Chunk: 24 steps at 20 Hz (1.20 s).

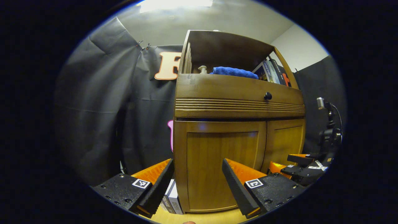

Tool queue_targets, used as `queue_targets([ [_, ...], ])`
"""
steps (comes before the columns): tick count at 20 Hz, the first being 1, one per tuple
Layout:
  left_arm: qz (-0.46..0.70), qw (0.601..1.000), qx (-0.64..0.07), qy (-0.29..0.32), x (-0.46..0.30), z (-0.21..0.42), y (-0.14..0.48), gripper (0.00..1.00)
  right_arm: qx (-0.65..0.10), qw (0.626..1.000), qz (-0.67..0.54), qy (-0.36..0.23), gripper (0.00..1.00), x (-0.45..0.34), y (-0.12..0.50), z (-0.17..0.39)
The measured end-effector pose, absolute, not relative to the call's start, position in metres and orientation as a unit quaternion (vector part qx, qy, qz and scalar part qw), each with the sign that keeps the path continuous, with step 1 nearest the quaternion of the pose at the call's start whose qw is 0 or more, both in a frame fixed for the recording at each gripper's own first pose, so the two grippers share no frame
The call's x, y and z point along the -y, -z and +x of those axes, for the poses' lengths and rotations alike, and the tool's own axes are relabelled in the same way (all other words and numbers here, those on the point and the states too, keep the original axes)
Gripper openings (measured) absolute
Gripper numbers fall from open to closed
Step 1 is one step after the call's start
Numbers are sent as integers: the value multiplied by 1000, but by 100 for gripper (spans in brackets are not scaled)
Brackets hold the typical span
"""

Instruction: Open the right door of the double-door shoe cabinet with the right hand, and open the left door with the left hand.

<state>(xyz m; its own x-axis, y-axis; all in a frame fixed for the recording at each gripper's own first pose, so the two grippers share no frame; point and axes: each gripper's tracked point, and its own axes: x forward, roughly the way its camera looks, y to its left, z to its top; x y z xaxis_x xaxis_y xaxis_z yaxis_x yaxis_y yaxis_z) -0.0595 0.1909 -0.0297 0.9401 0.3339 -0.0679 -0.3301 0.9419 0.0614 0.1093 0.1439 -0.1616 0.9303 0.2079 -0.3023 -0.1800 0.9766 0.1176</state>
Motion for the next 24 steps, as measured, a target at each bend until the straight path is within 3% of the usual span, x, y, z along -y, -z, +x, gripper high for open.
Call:
queue_targets([
  [4, 26, 983, -44, -176, -201, -60, 35, 95, -183, 977, 57, -98, 98, -147, 182, 116],
  [10, 21, 982, -48, -184, -201, -62, 37, 92, -197, 974, 57, -94, 35, -149, 192, 124],
  [12, 20, 981, -50, -187, -201, -64, 38, 95, -206, 972, 51, -96, 28, -148, 194, 121],
  [13, 19, 981, -51, -188, -201, -65, 39, 95, -212, 971, 55, -97, 36, -148, 195, 120],
  [14, 19, 980, -52, -189, -201, -66, 39, 95, -219, 969, 58, -98, 29, -148, 195, 119],
  [17, 19, 980, -52, -191, -198, -68, 37, 92, -224, 967, 65, -98, 29, -143, 193, 113],
  [18, 20, 980, -52, -191, -197, -69, 36, 95, -221, 969, 64, -93, 28, -141, 192, 109],
  [19, 22, 980, -52, -190, -196, -71, 36, 92, -216, 970, 64, -87, 28, -139, 191, 106],
  [20, 23, 980, -53, -190, -195, -71, 35, 95, -214, 971, 66, -82, 33, -136, 190, 101],
  [21, 24, 980, -52, -190, -193, -72, 33, 95, -213, 971, 71, -78, 28, -133, 189, 98],
  [22, 23, 980, -52, -190, -193, -74, 32, 95, -214, 971, 76, -74, 33, -131, 188, 94],
  [24, 22, 980, -54, -189, -189, -77, 33, 92, -217, 970, 82, -68, 28, -126, 187, 84],
])
